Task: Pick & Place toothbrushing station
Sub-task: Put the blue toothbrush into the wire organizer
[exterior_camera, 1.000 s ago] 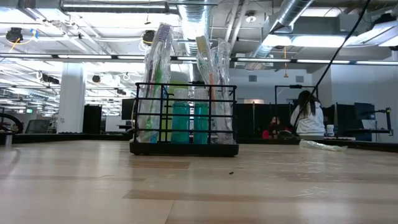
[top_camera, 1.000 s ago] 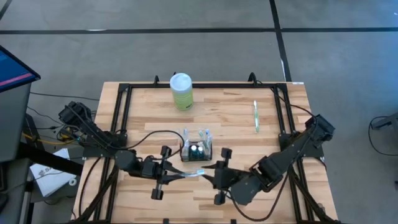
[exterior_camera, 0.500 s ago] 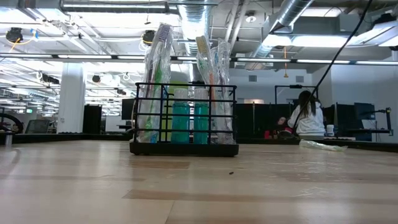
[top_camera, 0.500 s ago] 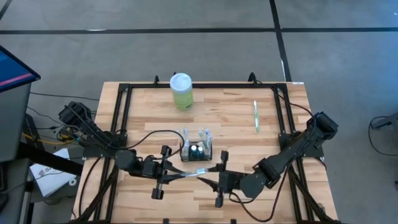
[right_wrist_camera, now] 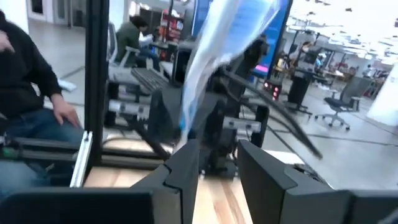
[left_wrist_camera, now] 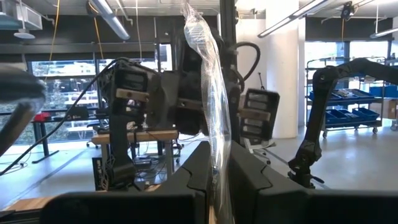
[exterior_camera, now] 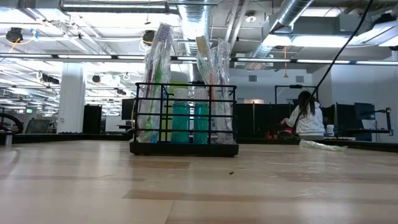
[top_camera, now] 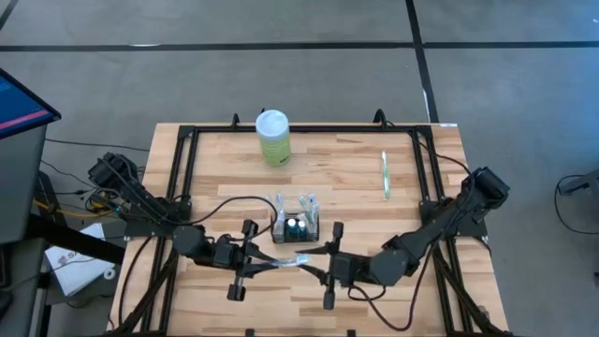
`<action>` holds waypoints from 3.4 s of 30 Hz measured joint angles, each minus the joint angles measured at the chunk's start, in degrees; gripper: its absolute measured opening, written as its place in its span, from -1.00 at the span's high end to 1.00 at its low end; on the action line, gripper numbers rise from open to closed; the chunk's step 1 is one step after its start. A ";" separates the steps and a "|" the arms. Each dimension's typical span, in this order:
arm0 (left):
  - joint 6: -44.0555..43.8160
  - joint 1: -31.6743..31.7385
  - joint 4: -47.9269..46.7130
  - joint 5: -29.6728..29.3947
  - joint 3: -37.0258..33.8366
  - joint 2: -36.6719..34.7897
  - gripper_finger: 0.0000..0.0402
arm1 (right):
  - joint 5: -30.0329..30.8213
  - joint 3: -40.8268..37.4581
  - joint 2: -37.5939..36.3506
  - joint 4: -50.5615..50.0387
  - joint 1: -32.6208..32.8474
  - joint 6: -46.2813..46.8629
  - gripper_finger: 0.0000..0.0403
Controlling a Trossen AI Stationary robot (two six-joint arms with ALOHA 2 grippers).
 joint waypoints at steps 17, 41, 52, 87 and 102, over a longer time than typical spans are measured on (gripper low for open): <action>0.87 0.04 -0.02 -0.02 -0.02 0.00 0.91 | -8.47 0.01 0.00 6.22 -2.19 -2.01 0.49; 1.05 0.72 -0.08 -0.16 -0.04 0.02 0.90 | -16.22 0.03 0.02 9.76 -3.97 -1.96 0.85; 1.07 0.72 -0.34 -1.57 -0.04 0.02 0.64 | -15.75 0.06 0.04 7.49 -3.92 -2.66 0.97; 0.87 -0.07 -0.48 -7.93 -0.57 0.01 0.25 | -0.76 0.06 -5.95 -37.57 -7.13 24.15 0.98; 0.85 -0.07 -0.48 -7.89 -0.57 0.02 0.27 | -2.45 -2.51 -5.99 -40.69 -8.02 29.12 0.98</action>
